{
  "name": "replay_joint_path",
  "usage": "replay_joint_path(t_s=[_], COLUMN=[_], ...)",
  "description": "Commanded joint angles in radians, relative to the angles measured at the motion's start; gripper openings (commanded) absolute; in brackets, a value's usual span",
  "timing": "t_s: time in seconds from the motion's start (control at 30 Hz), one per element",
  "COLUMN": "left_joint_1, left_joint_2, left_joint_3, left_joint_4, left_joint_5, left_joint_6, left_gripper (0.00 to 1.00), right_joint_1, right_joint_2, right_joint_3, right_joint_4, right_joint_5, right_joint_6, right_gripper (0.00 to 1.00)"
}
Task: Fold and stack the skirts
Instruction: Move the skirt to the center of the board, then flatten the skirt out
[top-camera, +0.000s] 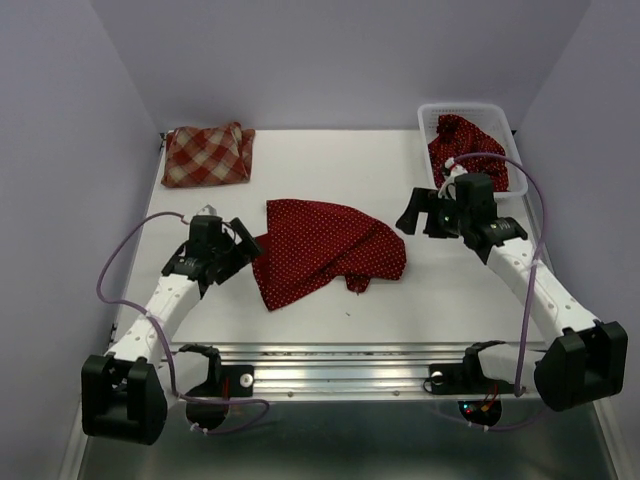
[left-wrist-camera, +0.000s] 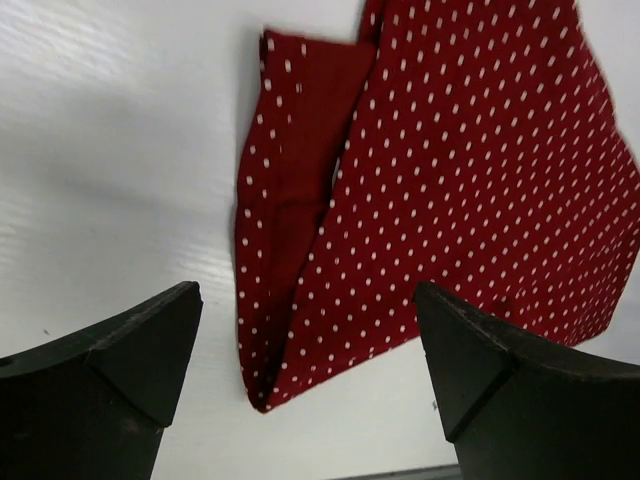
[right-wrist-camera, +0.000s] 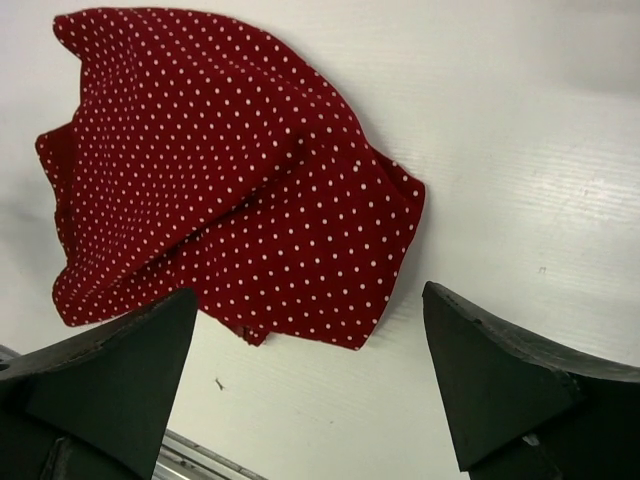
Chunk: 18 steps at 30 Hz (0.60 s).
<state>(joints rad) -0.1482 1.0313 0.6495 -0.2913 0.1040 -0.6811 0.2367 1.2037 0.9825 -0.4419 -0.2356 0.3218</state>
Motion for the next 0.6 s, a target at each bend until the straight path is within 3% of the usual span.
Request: replay_joint_path(t_s=[0.0,0.2,0.4,0.53,0.57], left_joint_1=[-0.095,-0.180,-0.221,-0.266,-0.274], left_joint_2=[-0.023,-0.008,0.110,0.162,0.171], left_joint_3=[-0.062,-0.137,-0.108,-0.076,-0.065], left_joint_4=[-0.031,-0.043,0.035,0.057,0.061], left_joint_5=[0.059,0.028,0.042,0.056,0.060], left_joint_6=[-0.064,-0.138,-0.112,-0.104,-0.101], left_gripper=[0.99,0.99,0.98,0.77,0.66], right_joint_1=[0.009,0.009,0.009,0.009,0.009], right_joint_2=[-0.006,-0.018,0.023,0.066,0.085], right_joint_3=[-0.079,-0.206,-0.307,-0.326,-0.326], right_joint_4=[-0.015,-0.011,0.170,0.236,0.245], right_joint_5=[-0.027,-0.019,-0.145,-0.157,-0.177], right_joint_6=[0.043,0.072,0.129,0.146,0.146], right_gripper=[1.00,1.00,1.00,1.00,1.00])
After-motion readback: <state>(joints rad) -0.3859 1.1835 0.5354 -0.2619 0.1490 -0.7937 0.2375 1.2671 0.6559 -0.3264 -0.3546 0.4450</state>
